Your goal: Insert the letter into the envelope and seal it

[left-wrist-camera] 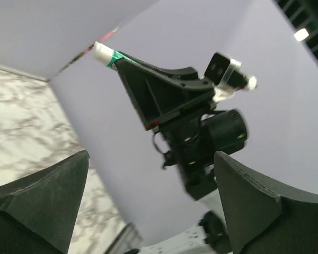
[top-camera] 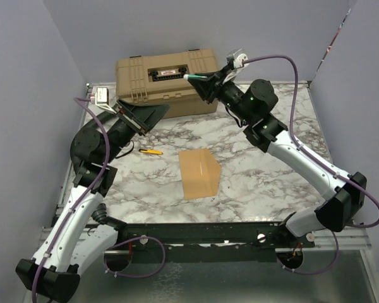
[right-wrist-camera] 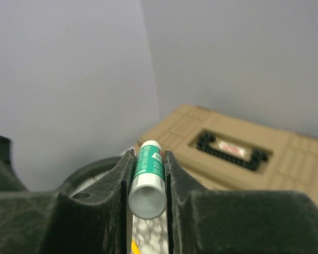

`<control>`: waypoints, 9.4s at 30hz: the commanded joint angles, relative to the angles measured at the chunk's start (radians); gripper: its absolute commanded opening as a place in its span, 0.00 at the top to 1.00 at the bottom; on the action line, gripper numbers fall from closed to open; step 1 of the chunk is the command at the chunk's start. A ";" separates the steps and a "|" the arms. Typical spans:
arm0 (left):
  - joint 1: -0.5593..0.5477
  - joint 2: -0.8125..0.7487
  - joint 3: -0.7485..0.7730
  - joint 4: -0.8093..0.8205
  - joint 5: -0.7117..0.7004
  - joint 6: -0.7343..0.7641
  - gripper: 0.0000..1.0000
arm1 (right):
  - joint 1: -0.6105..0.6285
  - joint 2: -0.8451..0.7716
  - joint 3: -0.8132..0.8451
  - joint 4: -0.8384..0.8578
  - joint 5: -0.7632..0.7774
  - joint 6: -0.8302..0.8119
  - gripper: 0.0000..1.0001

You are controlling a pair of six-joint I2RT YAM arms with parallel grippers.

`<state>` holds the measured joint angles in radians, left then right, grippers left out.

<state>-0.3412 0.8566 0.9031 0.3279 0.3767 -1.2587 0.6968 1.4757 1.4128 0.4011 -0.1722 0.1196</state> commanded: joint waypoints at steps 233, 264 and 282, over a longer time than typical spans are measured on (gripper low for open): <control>-0.181 1.134 -0.260 -0.331 -0.238 0.375 1.00 | 0.221 0.203 -0.574 -0.595 0.418 0.301 0.99; -0.180 0.845 -0.169 -0.332 -0.050 0.426 0.84 | -0.283 -0.148 -0.714 -0.396 -0.051 0.772 0.99; -0.133 0.633 -0.091 -0.462 -0.004 0.499 0.45 | -0.437 0.112 -0.879 0.021 -0.189 1.099 0.84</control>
<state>-0.4965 1.5230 0.7967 -0.0612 0.4023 -0.8131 0.2672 1.5547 0.5503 0.3286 -0.3305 1.1496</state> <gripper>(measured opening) 0.517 0.233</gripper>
